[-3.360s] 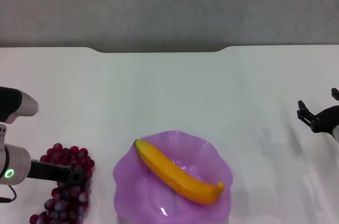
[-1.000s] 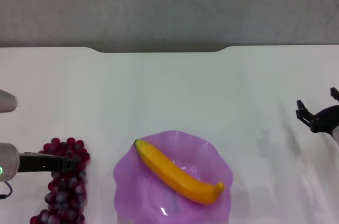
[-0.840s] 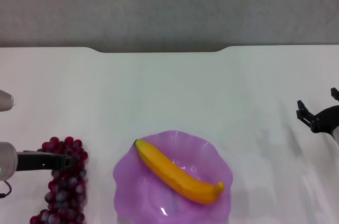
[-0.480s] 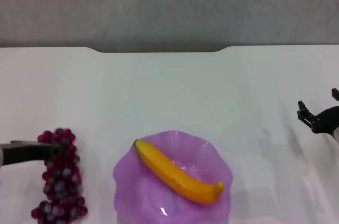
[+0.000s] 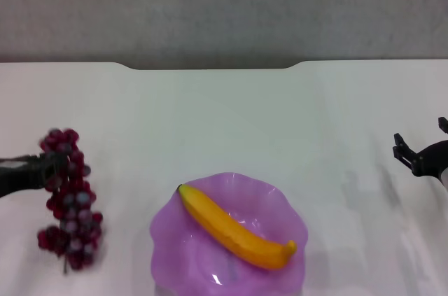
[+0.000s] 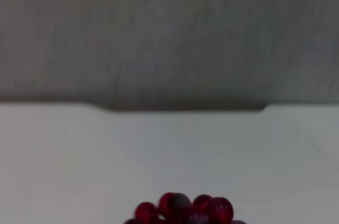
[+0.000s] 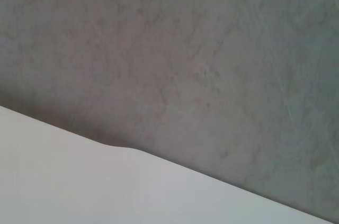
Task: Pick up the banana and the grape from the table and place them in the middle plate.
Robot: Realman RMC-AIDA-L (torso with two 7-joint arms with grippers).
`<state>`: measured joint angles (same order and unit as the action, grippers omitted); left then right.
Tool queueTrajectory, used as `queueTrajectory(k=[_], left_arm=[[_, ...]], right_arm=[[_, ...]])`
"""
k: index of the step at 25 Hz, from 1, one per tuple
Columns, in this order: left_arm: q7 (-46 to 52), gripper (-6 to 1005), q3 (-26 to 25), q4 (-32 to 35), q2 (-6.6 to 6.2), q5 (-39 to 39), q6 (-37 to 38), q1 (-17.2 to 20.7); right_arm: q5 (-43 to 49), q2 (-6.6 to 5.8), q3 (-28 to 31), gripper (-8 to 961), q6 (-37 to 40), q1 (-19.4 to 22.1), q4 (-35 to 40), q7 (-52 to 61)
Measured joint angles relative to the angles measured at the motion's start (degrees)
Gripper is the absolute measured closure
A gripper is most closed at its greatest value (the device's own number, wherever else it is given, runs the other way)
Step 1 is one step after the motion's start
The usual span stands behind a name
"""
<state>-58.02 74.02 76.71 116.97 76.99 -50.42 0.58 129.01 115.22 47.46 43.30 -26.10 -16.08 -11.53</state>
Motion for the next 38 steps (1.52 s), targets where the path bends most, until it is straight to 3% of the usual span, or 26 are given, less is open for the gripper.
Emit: queueTrajectory(k=[10, 16, 22, 28, 38], left_arm=[[-24.7, 852, 0.3, 2.9, 0.01, 27.8, -3.4, 9.5], [-38.5, 852, 0.5, 2.2, 0.01, 40.4, -14.1, 11.7], [-43.9, 854, 3.5, 1.0, 0.17, 43.6, -19.4, 10.8], [-54.5, 853, 13.9, 1.1, 0.16, 45.5, -18.3, 9.8], [-59.3, 856, 22.9, -4.5, 0.09, 43.5, -11.4, 4.0]], right_arm=[[-0.2, 0.0, 0.0, 69, -0.4, 0.1, 0.2, 0.0], [-0.3, 0.0, 0.0, 69, -0.4, 0.0, 0.3, 0.0], [-0.3, 0.0, 0.0, 69, -0.4, -0.2, 0.4, 0.0], [-0.3, 0.0, 0.0, 69, -0.4, -0.3, 0.6, 0.1], [-0.3, 0.0, 0.0, 68, -0.4, -0.4, 0.6, 0.2]])
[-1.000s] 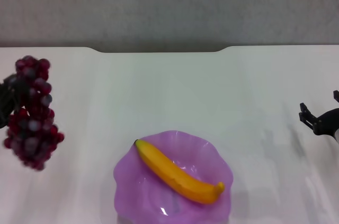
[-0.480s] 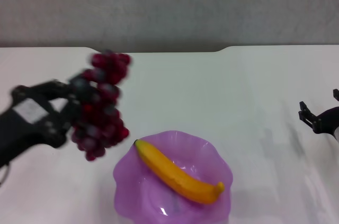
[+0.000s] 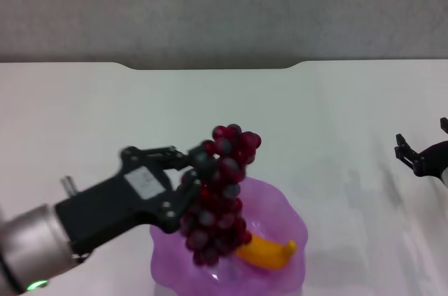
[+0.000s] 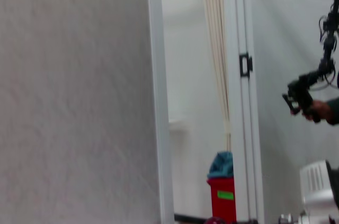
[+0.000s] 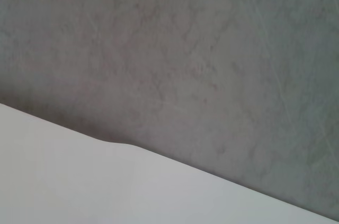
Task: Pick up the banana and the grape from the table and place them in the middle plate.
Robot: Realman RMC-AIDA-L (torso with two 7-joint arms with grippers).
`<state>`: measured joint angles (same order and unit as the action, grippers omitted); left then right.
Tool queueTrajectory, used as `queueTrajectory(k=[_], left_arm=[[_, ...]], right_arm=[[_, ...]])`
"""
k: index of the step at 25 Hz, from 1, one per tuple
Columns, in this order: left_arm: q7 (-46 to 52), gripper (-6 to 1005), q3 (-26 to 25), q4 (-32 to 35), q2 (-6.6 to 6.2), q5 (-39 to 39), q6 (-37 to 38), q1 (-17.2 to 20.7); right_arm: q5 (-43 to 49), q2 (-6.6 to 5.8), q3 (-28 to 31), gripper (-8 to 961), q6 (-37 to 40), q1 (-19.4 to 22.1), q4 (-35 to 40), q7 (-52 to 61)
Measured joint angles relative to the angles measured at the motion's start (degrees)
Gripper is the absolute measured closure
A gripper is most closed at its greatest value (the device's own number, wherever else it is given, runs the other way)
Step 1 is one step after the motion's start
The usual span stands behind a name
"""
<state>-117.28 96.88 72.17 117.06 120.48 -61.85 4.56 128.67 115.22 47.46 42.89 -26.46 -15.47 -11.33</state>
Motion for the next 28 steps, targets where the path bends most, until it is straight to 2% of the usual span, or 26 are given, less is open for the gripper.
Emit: queueTrajectory(k=[5, 8, 19, 28], left_arm=[[-2.3, 857, 4.9, -6.4, -0.05, 0.2, 6.0, -5.6], [-3.6, 857, 5.7, -9.4, 0.01, 1.3, 7.2, -7.3], [-6.4, 826, 6.6, -16.5, -0.12, 5.1, 10.8, -10.7], [-7.0, 653, 6.5, -16.4, -0.12, 5.3, 10.4, -10.2]], right_arm=[[0.3, 0.0, 0.0, 68, 0.0, -0.1, 0.0, -0.1], [0.2, 0.0, 0.0, 68, 0.0, -0.1, 0.0, -0.1], [0.0, -0.09, 0.0, 68, 0.0, -0.1, 0.0, -0.2], [0.0, -0.09, 0.0, 68, 0.0, -0.1, 0.0, -0.3]])
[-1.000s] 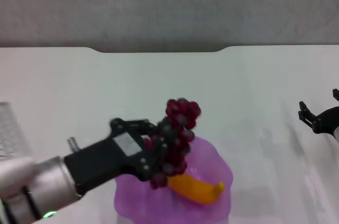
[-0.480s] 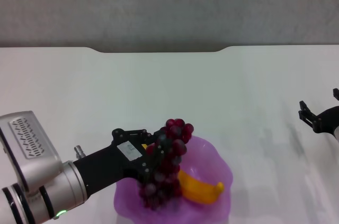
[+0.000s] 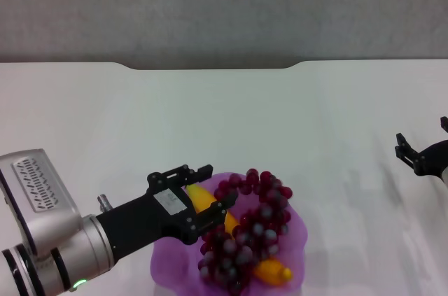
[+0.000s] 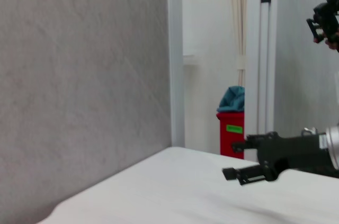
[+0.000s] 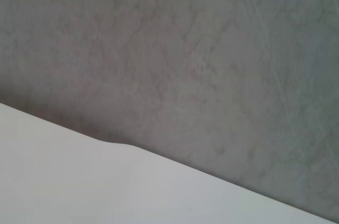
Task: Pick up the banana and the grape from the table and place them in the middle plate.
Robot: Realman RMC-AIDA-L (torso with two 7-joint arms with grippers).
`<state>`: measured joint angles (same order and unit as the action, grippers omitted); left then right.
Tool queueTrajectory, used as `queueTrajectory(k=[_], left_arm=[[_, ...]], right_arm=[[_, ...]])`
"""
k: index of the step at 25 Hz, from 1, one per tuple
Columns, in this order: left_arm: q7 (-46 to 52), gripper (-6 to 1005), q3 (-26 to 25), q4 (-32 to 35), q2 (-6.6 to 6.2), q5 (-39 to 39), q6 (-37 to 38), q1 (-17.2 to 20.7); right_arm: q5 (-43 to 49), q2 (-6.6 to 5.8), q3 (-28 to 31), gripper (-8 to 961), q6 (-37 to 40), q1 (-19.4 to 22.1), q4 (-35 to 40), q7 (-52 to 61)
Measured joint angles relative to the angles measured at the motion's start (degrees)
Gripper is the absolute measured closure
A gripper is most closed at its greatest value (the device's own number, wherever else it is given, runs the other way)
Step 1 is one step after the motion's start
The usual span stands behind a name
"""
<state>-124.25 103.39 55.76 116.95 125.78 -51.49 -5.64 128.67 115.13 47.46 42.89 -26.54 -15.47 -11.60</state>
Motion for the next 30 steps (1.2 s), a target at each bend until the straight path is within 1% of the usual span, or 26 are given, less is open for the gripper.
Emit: queueTrajectory(k=[2, 5, 8, 9, 10, 11, 13, 15, 17, 18, 19, 21, 23, 25, 26, 30], left_arm=[[0.0, 615, -0.6, 0.4, -0.09, 0.7, -0.1, 0.3], [1.2, 490, -2.9, 1.1, -0.28, 1.5, 0.3, 0.5], [7.6, 368, -6.3, 3.9, -0.47, -0.1, 2.9, 1.4], [11.3, 330, -7.5, 5.6, -0.51, -2.0, 5.3, 1.8], [17.3, 291, -9.0, 8.7, -0.56, -6.4, 9.6, 2.5], [19.8, 253, -9.4, 9.6, -0.56, -8.5, 11.3, 2.6], [29.7, 177, -11.1, 13.2, -0.57, -16.9, 16.9, 3.0], [41.6, 154, -13.1, 15.7, -0.58, -27.7, 20.4, 3.0], [53.8, 131, -16.2, 16.9, -0.56, -39.1, 21.7, 2.5], [57.0, 119, -17.2, 17.1, -0.5, -42.6, 21.9, 2.3], [63.4, 119, -19.6, 17.3, -0.31, -49.4, 22.6, 1.8], [69.0, 119, -21.7, 17.1, -0.13, -55.6, 25.2, 1.5], [72.4, 119, -22.4, 16.4, 0.0, -60.0, 31.1, 1.9], [72.9, 119, -20.7, 15.6, 0.19, -61.8, 39.6, 3.1], [72.2, 119, -16.7, 13.9, 0.31, -62.6, 51.4, 4.3], [72.2, 119, -6.4, 7.5, 0.11, -62.9, 74.0, 4.3]], right_arm=[[0.0, 0.0, 0.0, 68, 0.0, 0.0, 0.0, 0.0], [0.0, 0.0, 0.0, 68, 0.0, 0.0, 0.1, 0.0], [0.0, 0.0, 0.0, 68, 0.0, 0.1, 0.1, 0.0], [0.0, 0.0, 0.0, 68, 0.0, 0.1, 0.1, 0.0], [0.0, 0.0, 0.0, 68, 0.0, 0.1, 0.1, 0.0], [0.0, 0.0, 0.0, 68, 0.0, 0.1, 0.1, 0.0], [0.0, 0.0, 0.0, 68, 0.0, 0.1, 0.1, 0.0], [0.0, 0.0, 0.0, 68, 0.0, 0.1, 0.2, 0.0], [0.1, 0.0, 0.0, 67, 0.0, 0.0, 0.2, 0.0], [0.2, 0.0, 0.0, 67, 0.0, 0.0, 0.2, 0.0], [0.2, 0.0, 0.0, 67, 0.0, 0.0, 0.2, 0.0], [0.2, 0.0, 0.0, 67, 0.0, 0.0, 0.2, 0.0], [0.2, 0.0, 0.0, 67, 0.0, 0.0, 0.2, 0.0], [0.2, 0.0, 0.0, 67, 0.0, 0.0, 0.2, 0.0], [0.2, 0.0, 0.0, 67, 0.0, 0.0, 0.2, 0.0], [0.1, 0.0, 0.0, 67, 0.0, 0.0, 0.2, 0.0]])
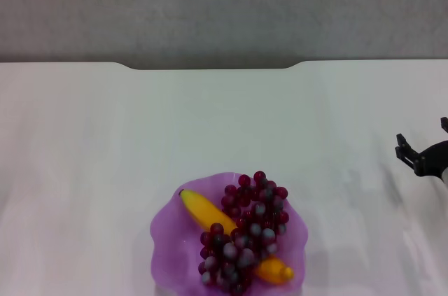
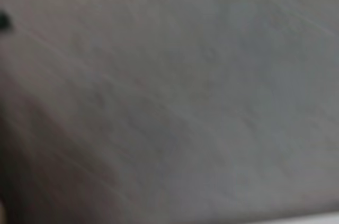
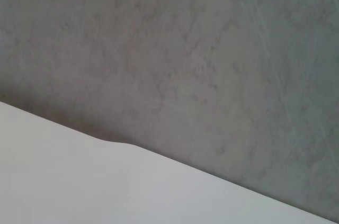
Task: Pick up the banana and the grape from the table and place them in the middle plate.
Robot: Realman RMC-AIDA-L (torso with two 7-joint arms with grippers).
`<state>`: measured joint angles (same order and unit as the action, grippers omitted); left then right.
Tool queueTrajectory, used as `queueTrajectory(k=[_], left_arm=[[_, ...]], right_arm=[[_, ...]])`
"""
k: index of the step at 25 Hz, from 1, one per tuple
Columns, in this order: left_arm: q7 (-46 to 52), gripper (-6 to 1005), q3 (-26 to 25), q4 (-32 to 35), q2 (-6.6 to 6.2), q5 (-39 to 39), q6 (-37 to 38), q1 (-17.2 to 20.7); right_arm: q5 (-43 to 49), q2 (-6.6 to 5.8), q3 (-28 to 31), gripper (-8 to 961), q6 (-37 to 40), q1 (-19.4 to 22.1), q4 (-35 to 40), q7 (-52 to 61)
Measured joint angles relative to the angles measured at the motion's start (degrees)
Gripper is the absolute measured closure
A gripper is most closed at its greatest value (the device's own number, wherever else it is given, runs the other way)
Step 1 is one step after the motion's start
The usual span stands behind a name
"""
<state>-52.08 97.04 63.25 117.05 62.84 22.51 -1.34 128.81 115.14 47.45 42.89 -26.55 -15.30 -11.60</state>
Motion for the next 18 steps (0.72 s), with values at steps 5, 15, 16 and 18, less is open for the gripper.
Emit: queueTrajectory(k=[5, 15, 16, 18], left_arm=[[12.1, 119, 13.8, -12.0, -0.37, -3.8, 19.3, -4.5], [65.1, 119, 26.9, -48.5, -0.06, -21.3, 46.2, -18.0], [67.9, 119, 26.9, -50.8, 0.01, -21.8, 47.2, -18.8], [69.2, 119, 27.1, -51.8, 0.05, -22.0, 47.5, -18.9]], right_arm=[[0.0, 0.0, 0.0, 67, 0.0, 0.0, 0.0, 0.0], [0.3, 0.21, -1.4, 69, 0.4, -1.3, -0.8, 0.1], [0.3, 0.23, -1.9, 69, 0.5, -1.4, -1.2, 0.1], [0.3, 0.26, -2.7, 69, 0.9, -1.5, -2.1, 0.1]])
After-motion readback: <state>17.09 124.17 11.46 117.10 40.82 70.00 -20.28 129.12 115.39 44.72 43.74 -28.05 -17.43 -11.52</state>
